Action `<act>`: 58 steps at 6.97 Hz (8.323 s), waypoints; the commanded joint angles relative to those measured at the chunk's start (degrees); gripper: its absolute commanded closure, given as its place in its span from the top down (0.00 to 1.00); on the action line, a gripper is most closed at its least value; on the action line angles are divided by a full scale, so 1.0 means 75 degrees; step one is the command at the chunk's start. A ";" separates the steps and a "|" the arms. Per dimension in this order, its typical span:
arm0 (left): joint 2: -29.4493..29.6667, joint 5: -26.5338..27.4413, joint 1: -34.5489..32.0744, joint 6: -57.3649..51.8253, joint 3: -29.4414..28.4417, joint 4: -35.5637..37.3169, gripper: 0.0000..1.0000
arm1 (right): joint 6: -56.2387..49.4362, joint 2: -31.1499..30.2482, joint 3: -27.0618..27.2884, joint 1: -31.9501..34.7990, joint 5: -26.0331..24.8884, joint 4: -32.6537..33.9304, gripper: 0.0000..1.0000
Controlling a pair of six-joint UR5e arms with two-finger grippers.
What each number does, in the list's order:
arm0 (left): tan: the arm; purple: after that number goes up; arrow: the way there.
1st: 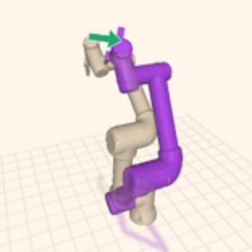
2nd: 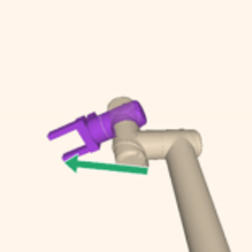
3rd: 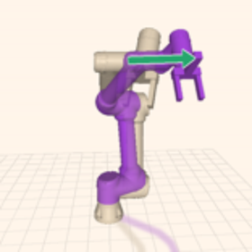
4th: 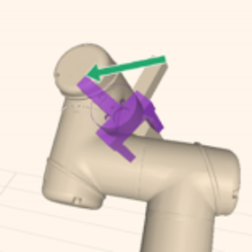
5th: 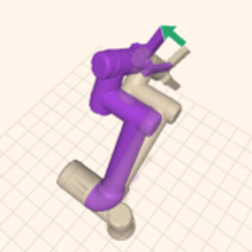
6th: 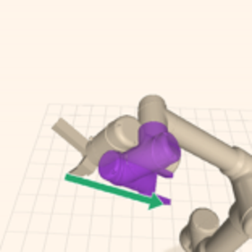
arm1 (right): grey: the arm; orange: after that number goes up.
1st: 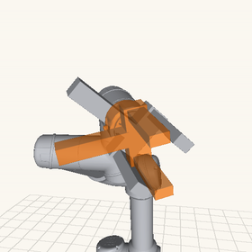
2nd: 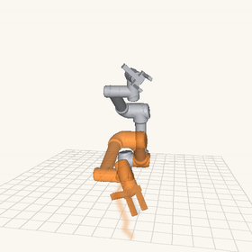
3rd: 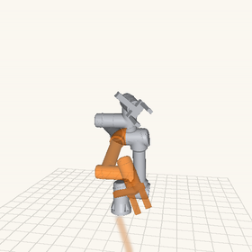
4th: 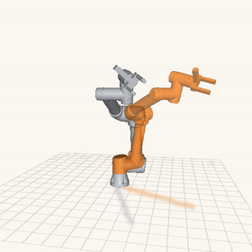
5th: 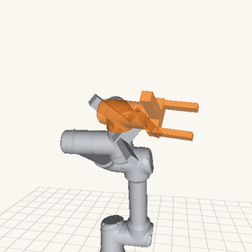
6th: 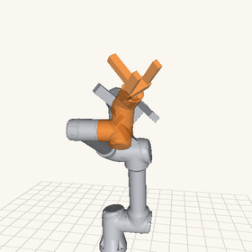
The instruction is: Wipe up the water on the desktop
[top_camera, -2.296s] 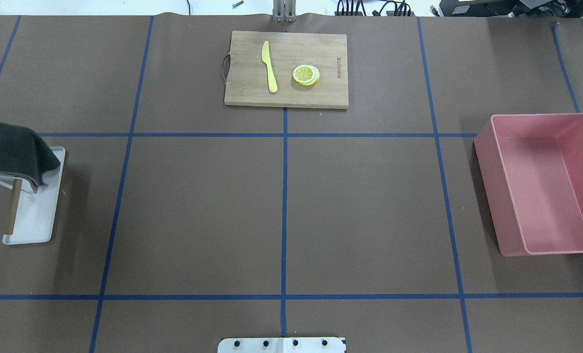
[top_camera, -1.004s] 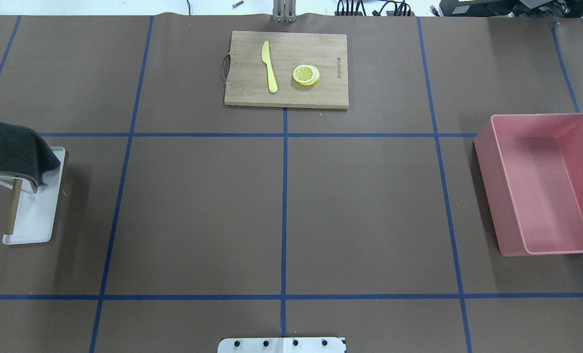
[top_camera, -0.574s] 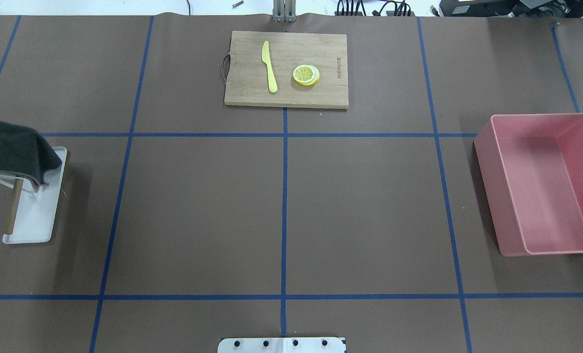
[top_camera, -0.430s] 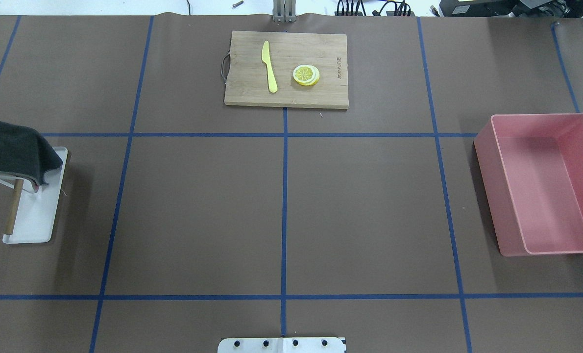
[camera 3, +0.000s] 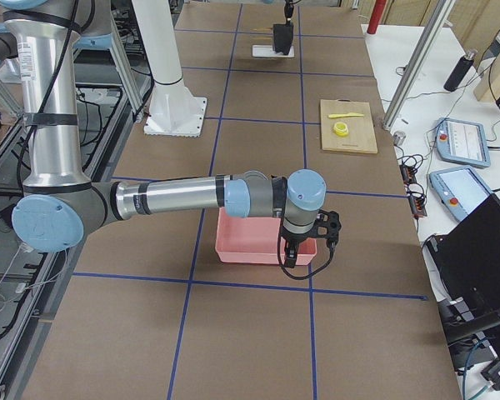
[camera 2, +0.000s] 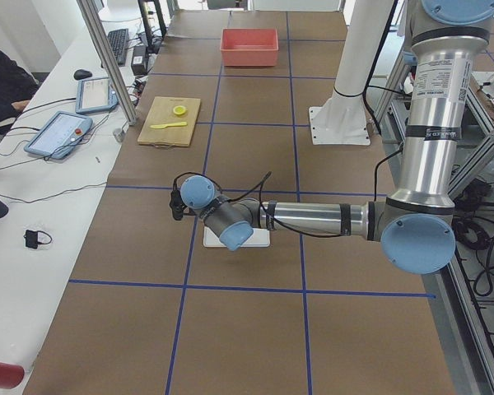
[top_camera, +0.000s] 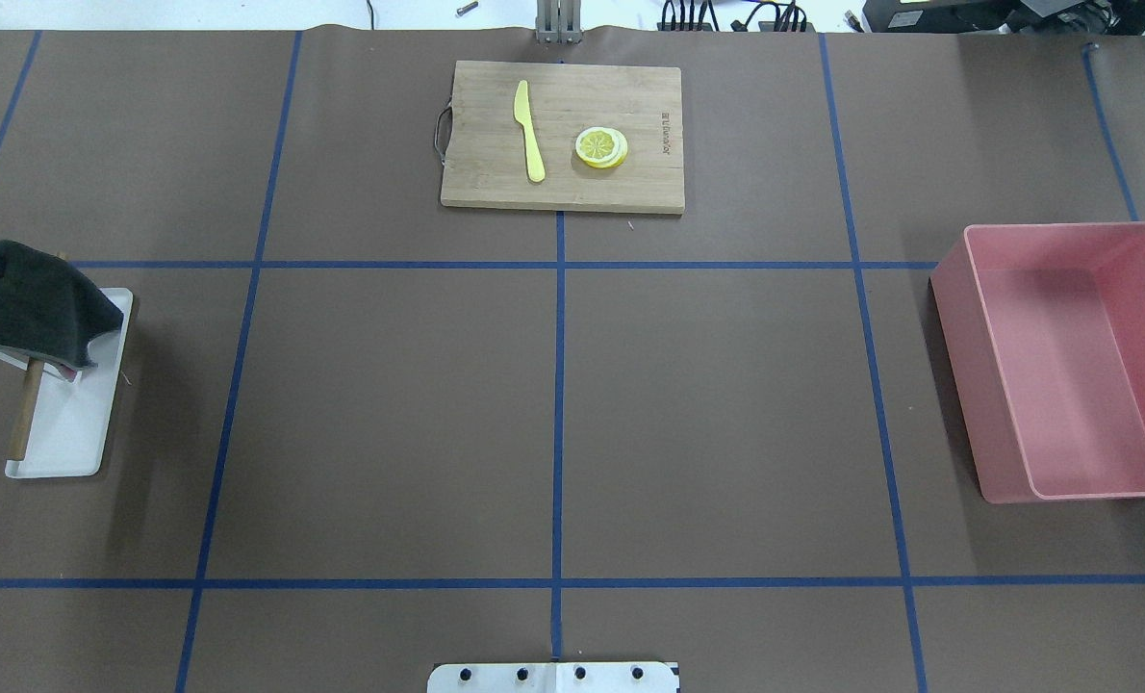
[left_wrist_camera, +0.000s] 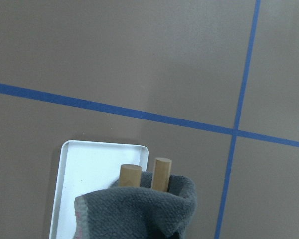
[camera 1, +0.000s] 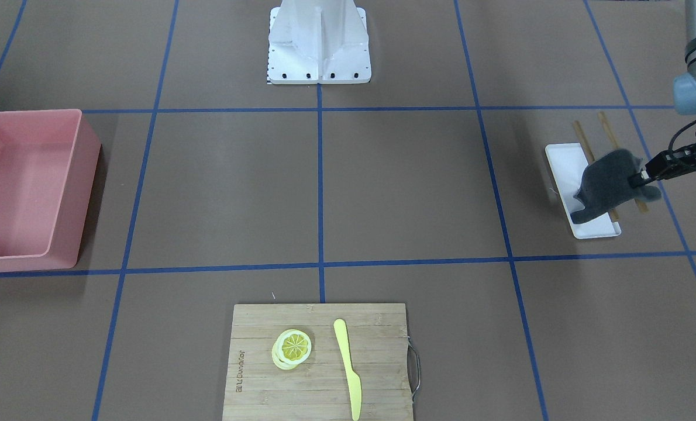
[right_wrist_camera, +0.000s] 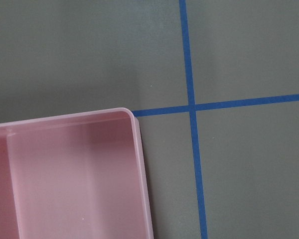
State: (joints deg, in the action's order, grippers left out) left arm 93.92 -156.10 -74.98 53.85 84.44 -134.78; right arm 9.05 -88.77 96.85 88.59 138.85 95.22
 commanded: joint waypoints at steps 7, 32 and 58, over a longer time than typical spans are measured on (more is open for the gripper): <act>0.1105 -0.0351 -0.0280 0.3748 0.1418 -0.0030 0.00 | -0.0023 0.0398 0.0140 0.0000 0.1092 -0.0448 1.00; 0.5583 0.5650 0.4150 1.1241 0.1244 0.1704 0.00 | 0.3949 0.3727 0.1477 -0.7149 -0.5306 -0.5148 0.86; 0.2165 0.5650 0.1834 0.0731 0.3541 0.4353 0.98 | 0.2766 0.3329 0.1443 -0.5414 -0.4193 -0.0438 0.00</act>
State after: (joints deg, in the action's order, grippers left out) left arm 113.52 -113.72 -58.06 60.39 110.69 -101.93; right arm 30.75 -63.79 109.16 47.90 107.16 91.08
